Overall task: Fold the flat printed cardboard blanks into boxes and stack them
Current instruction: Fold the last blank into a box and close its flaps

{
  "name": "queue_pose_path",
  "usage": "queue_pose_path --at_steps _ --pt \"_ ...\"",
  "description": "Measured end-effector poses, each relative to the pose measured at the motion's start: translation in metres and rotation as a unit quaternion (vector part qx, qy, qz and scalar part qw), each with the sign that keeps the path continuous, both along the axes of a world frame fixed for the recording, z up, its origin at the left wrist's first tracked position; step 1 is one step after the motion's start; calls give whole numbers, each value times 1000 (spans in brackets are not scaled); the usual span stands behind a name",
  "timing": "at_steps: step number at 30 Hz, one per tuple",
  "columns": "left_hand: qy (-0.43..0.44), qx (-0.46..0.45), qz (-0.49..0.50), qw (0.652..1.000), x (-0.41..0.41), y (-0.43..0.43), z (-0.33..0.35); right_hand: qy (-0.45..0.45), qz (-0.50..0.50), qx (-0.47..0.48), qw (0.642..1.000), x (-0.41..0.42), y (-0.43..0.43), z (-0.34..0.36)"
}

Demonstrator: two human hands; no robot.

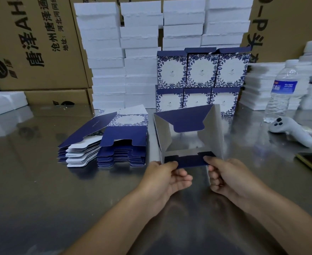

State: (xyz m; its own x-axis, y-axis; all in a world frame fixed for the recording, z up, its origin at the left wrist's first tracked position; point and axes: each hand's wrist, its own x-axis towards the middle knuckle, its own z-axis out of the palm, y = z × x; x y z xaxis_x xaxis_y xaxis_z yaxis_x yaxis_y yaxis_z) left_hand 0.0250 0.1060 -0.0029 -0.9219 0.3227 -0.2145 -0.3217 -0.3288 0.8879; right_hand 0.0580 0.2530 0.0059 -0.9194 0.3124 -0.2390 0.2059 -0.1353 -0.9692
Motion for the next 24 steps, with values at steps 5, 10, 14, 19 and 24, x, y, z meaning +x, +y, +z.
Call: queue_pose_path --at_steps 5,10,14,19,24 --pt "13 -4 10 1000 1 3 -2 3 21 -14 1000 3 -6 2" --pt "-4 13 -3 1000 2 3 -1 8 73 -5 997 5 -7 -1" --pt "0 30 -23 999 5 5 0 16 79 -20 997 6 -7 -1" --pt "23 25 -7 999 2 4 -1 16 83 -39 996 6 -13 -4" --pt "7 31 -16 999 4 4 -1 13 108 -64 992 7 -13 -4"
